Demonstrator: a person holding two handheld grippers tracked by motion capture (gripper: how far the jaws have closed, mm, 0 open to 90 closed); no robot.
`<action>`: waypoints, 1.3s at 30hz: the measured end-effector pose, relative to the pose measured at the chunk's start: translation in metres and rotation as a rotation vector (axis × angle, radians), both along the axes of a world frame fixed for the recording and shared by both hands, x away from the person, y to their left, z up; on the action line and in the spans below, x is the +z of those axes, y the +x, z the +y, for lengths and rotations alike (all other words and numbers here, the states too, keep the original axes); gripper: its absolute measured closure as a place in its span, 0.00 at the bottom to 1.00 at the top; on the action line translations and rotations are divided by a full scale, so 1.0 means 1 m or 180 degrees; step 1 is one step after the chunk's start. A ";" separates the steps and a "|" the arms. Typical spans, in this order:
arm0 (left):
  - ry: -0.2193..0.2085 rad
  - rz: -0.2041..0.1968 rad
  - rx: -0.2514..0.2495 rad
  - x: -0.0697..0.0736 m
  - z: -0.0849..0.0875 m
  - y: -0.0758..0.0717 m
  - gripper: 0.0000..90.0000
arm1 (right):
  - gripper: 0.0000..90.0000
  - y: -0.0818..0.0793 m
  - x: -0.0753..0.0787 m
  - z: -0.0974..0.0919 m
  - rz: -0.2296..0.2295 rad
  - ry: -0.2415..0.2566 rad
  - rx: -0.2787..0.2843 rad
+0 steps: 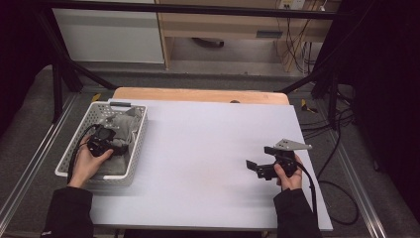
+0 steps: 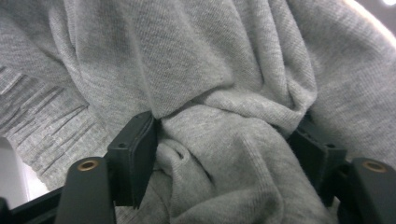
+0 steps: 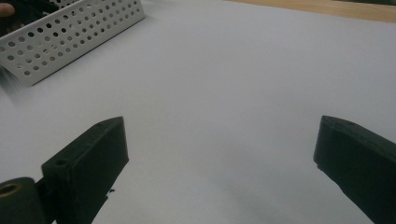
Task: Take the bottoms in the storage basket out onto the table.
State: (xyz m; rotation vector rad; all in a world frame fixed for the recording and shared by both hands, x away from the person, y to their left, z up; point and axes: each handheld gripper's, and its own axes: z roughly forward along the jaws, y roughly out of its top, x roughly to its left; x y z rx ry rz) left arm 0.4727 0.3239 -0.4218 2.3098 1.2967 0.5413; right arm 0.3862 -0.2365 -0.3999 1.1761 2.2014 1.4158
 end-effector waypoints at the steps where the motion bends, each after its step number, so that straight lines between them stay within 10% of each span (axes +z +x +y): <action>1: 0.0005 0.0002 0.0000 0.000 0.000 0.000 0.37 | 0.04 0.000 0.000 0.000 0.0000 0.0001 0.0003; 39: -0.0082 0.0041 0.0011 0.000 0.002 -0.003 0.81 | 0.04 0.000 0.000 0.000 -0.0007 0.0004 -0.0002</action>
